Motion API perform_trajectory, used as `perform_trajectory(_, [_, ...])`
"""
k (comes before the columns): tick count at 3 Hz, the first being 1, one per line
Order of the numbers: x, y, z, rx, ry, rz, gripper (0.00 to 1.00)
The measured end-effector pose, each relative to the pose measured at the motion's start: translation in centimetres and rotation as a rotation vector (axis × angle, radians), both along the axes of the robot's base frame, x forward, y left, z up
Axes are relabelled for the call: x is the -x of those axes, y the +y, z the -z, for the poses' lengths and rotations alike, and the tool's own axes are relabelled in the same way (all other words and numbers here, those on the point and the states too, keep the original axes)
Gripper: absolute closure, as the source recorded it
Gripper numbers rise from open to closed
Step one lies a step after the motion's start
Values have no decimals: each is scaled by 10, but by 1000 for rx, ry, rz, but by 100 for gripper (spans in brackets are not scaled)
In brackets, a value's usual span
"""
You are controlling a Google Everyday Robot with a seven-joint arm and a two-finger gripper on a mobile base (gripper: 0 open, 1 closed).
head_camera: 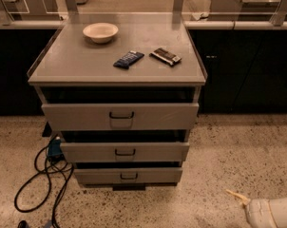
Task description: Open bottom drawer
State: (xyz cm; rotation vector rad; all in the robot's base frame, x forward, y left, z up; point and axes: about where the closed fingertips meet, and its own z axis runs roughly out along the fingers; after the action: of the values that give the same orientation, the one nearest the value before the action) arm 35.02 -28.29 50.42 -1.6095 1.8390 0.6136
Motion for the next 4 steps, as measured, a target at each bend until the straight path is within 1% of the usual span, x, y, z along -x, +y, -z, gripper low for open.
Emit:
perform_trajectory(1, [15, 10, 99, -8, 85, -17, 0])
perform_trajectory(2, [32, 15, 180, -19, 178, 6, 0])
perform_trajectory(3, [44, 27, 235, -20, 241, 12, 0])
perform_trajectory(4, [49, 32, 241, -30, 253, 10, 0])
